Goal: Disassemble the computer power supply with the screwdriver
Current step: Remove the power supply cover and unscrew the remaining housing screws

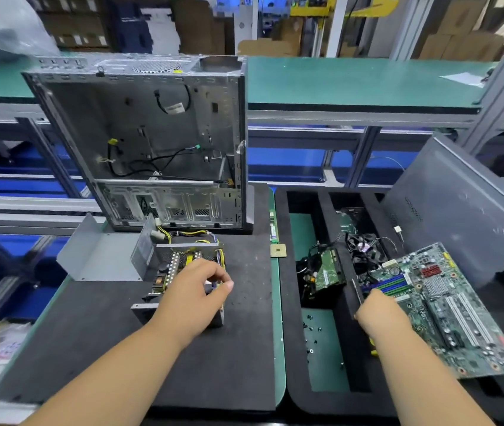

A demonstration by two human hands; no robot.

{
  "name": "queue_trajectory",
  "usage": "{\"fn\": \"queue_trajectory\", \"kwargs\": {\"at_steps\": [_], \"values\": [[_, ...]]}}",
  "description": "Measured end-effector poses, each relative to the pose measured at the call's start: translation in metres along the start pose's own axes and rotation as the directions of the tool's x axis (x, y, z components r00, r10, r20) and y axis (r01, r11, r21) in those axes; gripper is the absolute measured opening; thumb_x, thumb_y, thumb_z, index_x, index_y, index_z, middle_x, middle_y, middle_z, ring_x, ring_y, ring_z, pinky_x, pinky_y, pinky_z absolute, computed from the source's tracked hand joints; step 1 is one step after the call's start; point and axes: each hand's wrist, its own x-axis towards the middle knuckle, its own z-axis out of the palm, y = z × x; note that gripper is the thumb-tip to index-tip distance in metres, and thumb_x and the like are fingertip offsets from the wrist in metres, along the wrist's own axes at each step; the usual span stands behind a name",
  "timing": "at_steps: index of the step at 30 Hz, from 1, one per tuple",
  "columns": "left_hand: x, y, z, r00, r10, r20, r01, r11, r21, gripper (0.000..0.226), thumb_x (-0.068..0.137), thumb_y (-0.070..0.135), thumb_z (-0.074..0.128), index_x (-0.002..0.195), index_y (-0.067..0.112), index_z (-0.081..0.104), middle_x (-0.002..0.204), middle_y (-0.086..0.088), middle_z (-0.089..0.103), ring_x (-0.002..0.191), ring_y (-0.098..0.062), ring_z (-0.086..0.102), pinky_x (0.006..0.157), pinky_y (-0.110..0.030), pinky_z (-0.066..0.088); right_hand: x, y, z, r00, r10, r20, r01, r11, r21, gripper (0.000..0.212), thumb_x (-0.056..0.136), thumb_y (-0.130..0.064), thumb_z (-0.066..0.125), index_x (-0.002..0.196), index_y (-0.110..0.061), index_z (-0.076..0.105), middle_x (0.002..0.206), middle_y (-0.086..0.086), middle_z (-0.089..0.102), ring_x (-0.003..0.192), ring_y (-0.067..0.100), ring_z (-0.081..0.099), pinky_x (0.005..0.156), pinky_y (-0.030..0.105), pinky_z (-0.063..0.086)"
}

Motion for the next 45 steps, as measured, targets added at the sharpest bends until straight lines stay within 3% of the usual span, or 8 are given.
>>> {"fn": "queue_trajectory", "kwargs": {"at_steps": [4,10,20,25,29,37,40,45], "values": [[0.002,0.004,-0.01,0.999,-0.019,-0.025,0.02,1.0,0.009,0.02,0.085,0.012,0.069,0.076,0.03,0.066,0.088,0.014,0.059,0.091,-0.001,0.055,0.08,-0.017,0.043,-0.001,-0.004,-0.005,1.0,-0.026,-0.011,0.026,0.999,0.044,0.03,0.094,-0.008,0.044,0.124,-0.006,0.047,0.122,0.017,0.059,0.105,0.034,0.058,0.076,0.036,0.043],[0.005,-0.01,-0.035,0.995,-0.037,-0.095,0.037,0.999,-0.003,0.02,0.087,0.012,0.07,0.086,0.032,0.067,0.096,0.015,0.06,0.094,0.007,0.055,0.077,-0.002,0.038,-0.018,-0.046,-0.024,0.971,-0.191,-0.147,0.214,0.963,0.162,0.027,0.1,-0.012,0.038,0.124,-0.014,0.049,0.12,0.016,0.059,0.091,0.03,0.055,0.072,0.035,0.04],[0.032,-0.09,-0.097,0.964,-0.168,-0.204,0.168,0.986,-0.017,0.029,0.086,0.018,0.07,0.092,0.044,0.059,0.101,0.012,0.058,0.094,0.001,0.056,0.078,-0.024,0.045,-0.067,-0.165,-0.005,0.882,-0.471,-0.027,0.462,0.851,0.249,0.014,0.097,-0.019,0.049,0.097,-0.026,0.062,0.093,0.003,0.066,0.078,0.023,0.061,0.073,0.033,0.05],[0.041,-0.123,-0.121,0.975,-0.151,-0.163,0.153,0.988,0.002,0.03,0.088,0.016,0.067,0.097,0.043,0.056,0.104,0.016,0.056,0.094,0.007,0.052,0.074,-0.008,0.037,-0.08,-0.203,0.011,0.908,-0.419,-0.008,0.41,0.884,0.224,0.01,0.099,-0.019,0.05,0.104,-0.02,0.058,0.096,0.003,0.061,0.09,0.027,0.063,0.074,0.031,0.048],[0.052,-0.141,-0.133,0.985,-0.117,-0.123,0.116,0.993,-0.015,0.034,0.088,0.013,0.066,0.101,0.043,0.057,0.104,0.021,0.055,0.098,0.012,0.049,0.076,-0.011,0.037,-0.081,-0.206,0.014,0.961,-0.273,-0.045,0.277,0.951,0.139,0.004,0.098,-0.017,0.051,0.099,-0.018,0.054,0.085,0.003,0.058,0.082,0.028,0.06,0.062,0.029,0.041],[0.077,-0.149,-0.142,0.987,0.151,0.051,-0.155,0.985,0.075,0.033,0.088,0.021,0.065,0.11,0.044,0.056,0.106,0.03,0.05,0.103,0.005,0.05,0.084,-0.015,0.038,-0.087,-0.216,0.023,0.994,-0.107,-0.009,0.092,0.808,0.582,0.019,0.098,-0.012,0.04,0.11,-0.016,0.053,0.096,0.014,0.062,0.074,0.028,0.059,0.073,0.044,0.054],[0.081,-0.149,-0.138,0.97,0.214,0.111,-0.222,0.973,0.068,0.03,0.087,0.02,0.067,0.113,0.034,0.061,0.107,0.028,0.051,0.1,0.002,0.051,0.088,-0.02,0.041,-0.096,-0.226,0.023,0.994,-0.104,0.019,0.062,0.721,0.69,0.017,0.096,-0.009,0.052,0.113,-0.007,0.052,0.09,0.011,0.059,0.065,0.023,0.054,0.066,0.037,0.048],[0.075,-0.145,-0.125,0.931,0.252,0.265,-0.266,0.964,0.016,0.027,0.091,0.027,0.063,0.117,0.034,0.059,0.106,0.024,0.05,0.097,0.001,0.052,0.087,-0.024,0.047,-0.113,-0.227,0.017,0.979,-0.177,0.101,0.081,0.792,0.605,0.02,0.089,-0.02,0.066,0.104,-0.015,0.054,0.084,0.006,0.06,0.062,0.019,0.051,0.058,0.029,0.041]]}}
